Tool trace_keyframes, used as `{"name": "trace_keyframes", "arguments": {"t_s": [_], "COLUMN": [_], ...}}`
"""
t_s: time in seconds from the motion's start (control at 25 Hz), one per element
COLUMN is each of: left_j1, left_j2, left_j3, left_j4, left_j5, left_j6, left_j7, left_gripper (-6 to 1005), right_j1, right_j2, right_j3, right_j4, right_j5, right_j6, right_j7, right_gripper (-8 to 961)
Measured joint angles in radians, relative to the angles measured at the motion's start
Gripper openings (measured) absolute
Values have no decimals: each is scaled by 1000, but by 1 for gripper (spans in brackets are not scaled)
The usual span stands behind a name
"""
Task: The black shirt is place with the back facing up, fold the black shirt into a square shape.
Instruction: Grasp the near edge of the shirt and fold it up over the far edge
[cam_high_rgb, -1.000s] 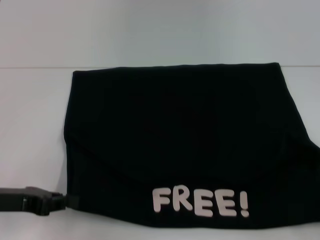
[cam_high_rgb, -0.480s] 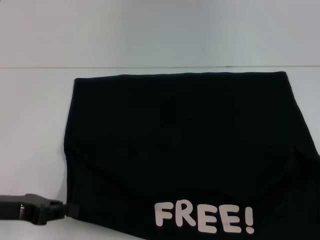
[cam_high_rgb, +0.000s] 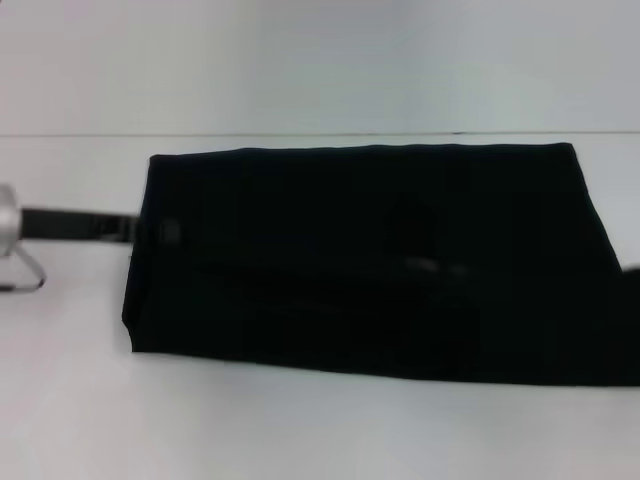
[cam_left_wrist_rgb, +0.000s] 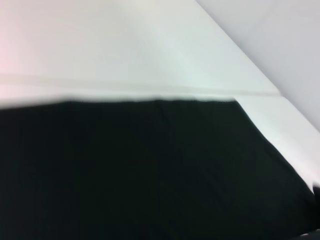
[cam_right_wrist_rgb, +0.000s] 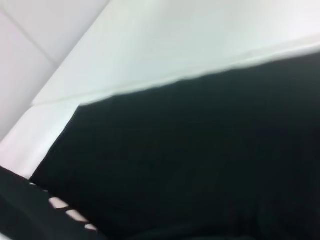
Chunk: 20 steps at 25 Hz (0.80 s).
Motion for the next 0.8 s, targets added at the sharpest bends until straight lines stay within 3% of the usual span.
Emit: {"name": "trace_keyframes", "arguments": {"t_s": [0.28,0.52,0.8], "left_j1": [-128,-174,-211], "left_j2": [-7,-28,-47], "left_j3": [88,130,160], "left_j4": [-111,-154,-176], "left_j5": [4,-3,-4], "left_j6": [-357,-594,-744], "left_j7": [-17,-14,7], "left_gripper": [1,0,0], "right_j1": [148,249,308], "right_j2": [-33,-25,-17], "right_j3": [-68,-128,-165], "right_j4": [155,257,281], "right_j5": [-1,2,4], "right_j6": [307,555,687], "right_j7": [72,79,81], "right_gripper": [101,107,114]}}
